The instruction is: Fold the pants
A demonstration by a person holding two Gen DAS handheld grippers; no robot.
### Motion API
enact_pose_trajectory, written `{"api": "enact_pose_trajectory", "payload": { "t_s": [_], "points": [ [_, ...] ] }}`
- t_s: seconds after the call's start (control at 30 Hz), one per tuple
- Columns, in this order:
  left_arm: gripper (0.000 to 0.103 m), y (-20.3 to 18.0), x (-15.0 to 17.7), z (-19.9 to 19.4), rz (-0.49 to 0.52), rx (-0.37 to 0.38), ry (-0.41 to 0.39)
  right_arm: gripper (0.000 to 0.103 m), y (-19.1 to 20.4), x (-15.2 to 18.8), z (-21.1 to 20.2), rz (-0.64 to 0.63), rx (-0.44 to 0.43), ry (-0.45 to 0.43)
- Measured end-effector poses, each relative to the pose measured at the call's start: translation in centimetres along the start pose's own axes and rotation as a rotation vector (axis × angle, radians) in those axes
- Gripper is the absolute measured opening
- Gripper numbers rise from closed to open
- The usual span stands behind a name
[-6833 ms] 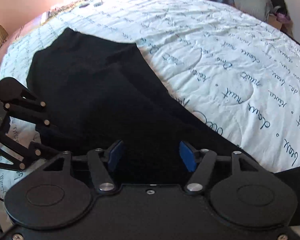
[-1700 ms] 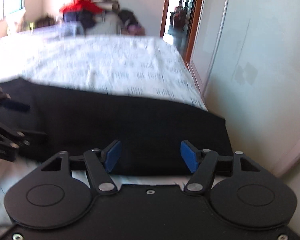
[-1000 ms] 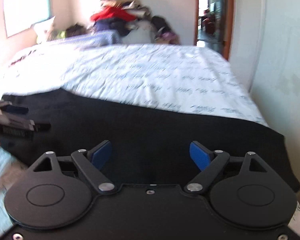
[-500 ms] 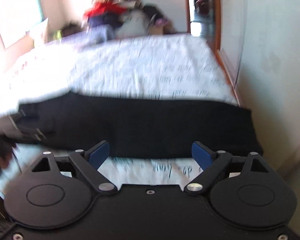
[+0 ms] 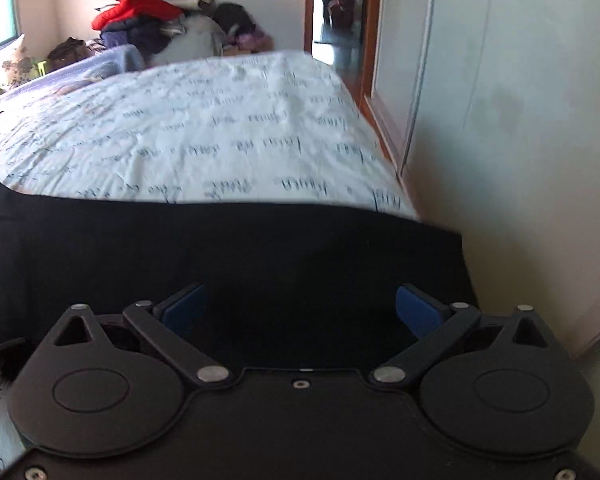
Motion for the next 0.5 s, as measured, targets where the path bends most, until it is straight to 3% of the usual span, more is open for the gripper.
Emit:
{"api": "enact_pose_trajectory", "payload": {
  "t_s": [0.07,0.13,0.2,0.27,0.37,0.43,0.5],
  "points": [
    [0.098,0.4,-1.2,0.1,0.007,-0.011,-0.032,0.102,-0.2,0.5,-1.4,-0.035,-0.04,-0.026],
    [0.099,0.8,-2.6,1.1,-0.031,-0.015,-0.049,0.102,-1.0,-0.3,-2.1,-0.03,-0.02,-0.064],
    [0.099,1.0,-3.9,3.1,-0.089,-0.002,-0.033,0.102,-1.7,-1.7,-1.4,-0.014,-0.001,-0.101],
    [0.099,0.8,-4.5,5.4,-0.133,0.01,-0.008,0.102,-2.3,-2.7,0.4,0.008,-0.038,-0.117],
    [0.099,0.5,-4.3,8.8,-0.161,-0.033,0.059,0.102,-3.0,-2.5,3.8,0.05,-0.112,-0.032],
    [0.096,0.0,-3.5,9.7,-0.157,-0.03,0.105,0.103,-3.0,-2.1,3.7,-0.017,-0.102,-0.019],
    [0.099,-0.4,-3.5,8.6,-0.15,-0.012,0.068,0.103,-3.4,-1.9,2.5,-0.039,-0.088,0.005]
  ]
}}
Point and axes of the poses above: each gripper's, at about its wrist camera, not at the fingertips, and z roughly the way its jaws point, y to its left, x to its underside, the point moved 5 cm from there along z, roughly the way its jaws point, and after that the axes turned 12 degrees about -y, right-handed, at the moved point
